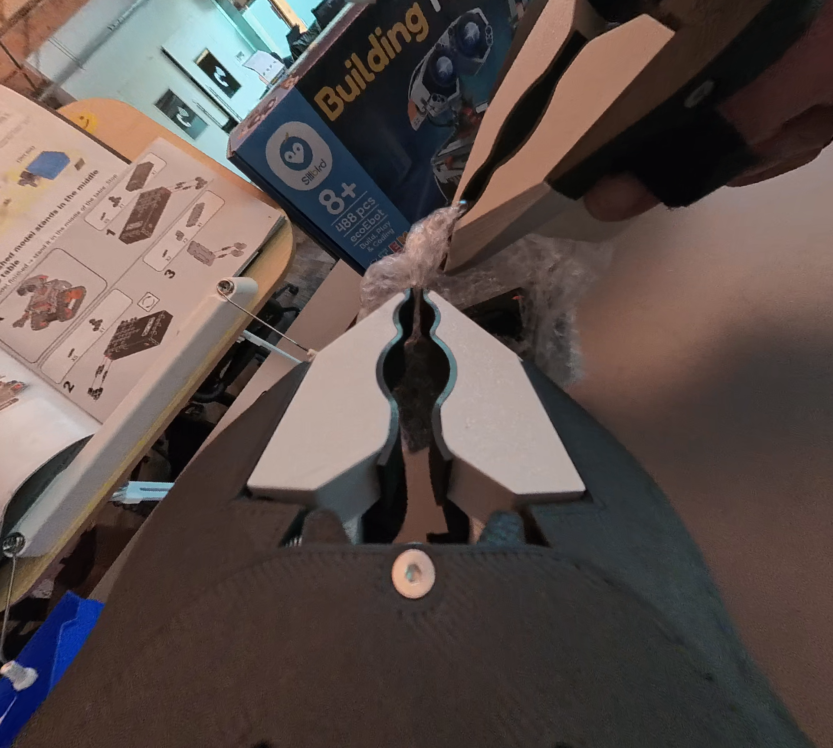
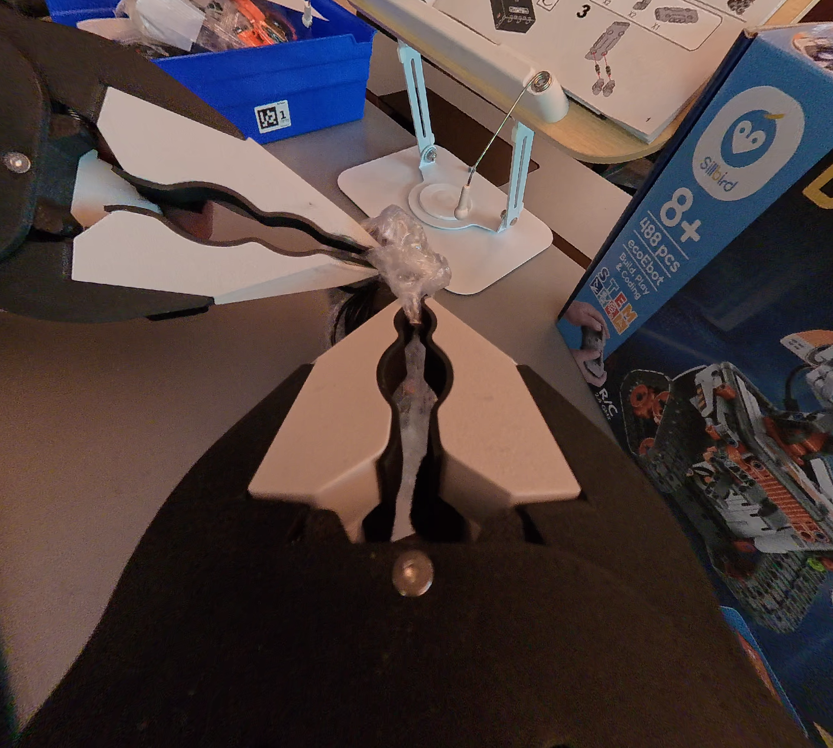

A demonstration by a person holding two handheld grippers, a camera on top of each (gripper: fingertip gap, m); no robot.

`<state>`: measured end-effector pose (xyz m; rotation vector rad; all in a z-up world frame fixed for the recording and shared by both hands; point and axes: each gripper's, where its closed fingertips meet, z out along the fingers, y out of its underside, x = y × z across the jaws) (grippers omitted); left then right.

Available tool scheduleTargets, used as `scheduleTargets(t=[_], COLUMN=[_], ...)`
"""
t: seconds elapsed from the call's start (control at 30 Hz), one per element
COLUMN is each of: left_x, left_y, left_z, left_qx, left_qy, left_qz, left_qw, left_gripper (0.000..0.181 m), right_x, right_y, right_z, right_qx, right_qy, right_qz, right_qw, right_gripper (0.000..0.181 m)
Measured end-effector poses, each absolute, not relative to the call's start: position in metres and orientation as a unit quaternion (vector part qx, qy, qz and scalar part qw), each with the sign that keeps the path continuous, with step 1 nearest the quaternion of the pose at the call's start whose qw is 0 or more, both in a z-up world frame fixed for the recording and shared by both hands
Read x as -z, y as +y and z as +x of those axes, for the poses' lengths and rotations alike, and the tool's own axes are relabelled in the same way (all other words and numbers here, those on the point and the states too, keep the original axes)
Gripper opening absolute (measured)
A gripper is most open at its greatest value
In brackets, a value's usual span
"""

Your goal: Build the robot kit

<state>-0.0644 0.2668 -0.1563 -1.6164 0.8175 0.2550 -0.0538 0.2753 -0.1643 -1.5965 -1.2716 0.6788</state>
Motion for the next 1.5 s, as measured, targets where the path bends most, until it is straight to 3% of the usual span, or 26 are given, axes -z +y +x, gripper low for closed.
scheduleTargets(t=[0.23, 0.83, 1.17, 1.37, 1.5], left_x=[0.127, 0.136, 0.144, 0.132, 0.181], left_y=[0.266, 0.291, 0.266, 0.214, 0.207], left_z=[-0.093, -0.113, -0.099, -0.047, -0.016], left_qx=[-0.044, 0.016, 0.068, 0.098, 0.102], left_qy=[0.284, 0.189, 0.285, 0.388, 0.431], left_qz=[-0.7, -0.727, -0.727, -0.683, -0.725], left_qw=[0.653, 0.659, 0.621, 0.611, 0.528], left_gripper=[0.0, 0.0, 0.0, 0.021, 0.031], right_x=[0.165, 0.16, 0.16, 0.176, 0.181], right_y=[0.259, 0.226, 0.254, 0.263, 0.259], right_z=[-0.059, -0.082, -0.051, -0.054, -0.061], right_qx=[-0.277, -0.208, -0.352, -0.354, -0.358], right_qy=[-0.565, -0.604, -0.536, -0.522, -0.516], right_qz=[-0.612, -0.546, -0.605, -0.638, -0.648], right_qw=[0.48, 0.541, 0.472, 0.442, 0.431], right_gripper=[0.0, 0.0, 0.0, 0.0, 0.0])
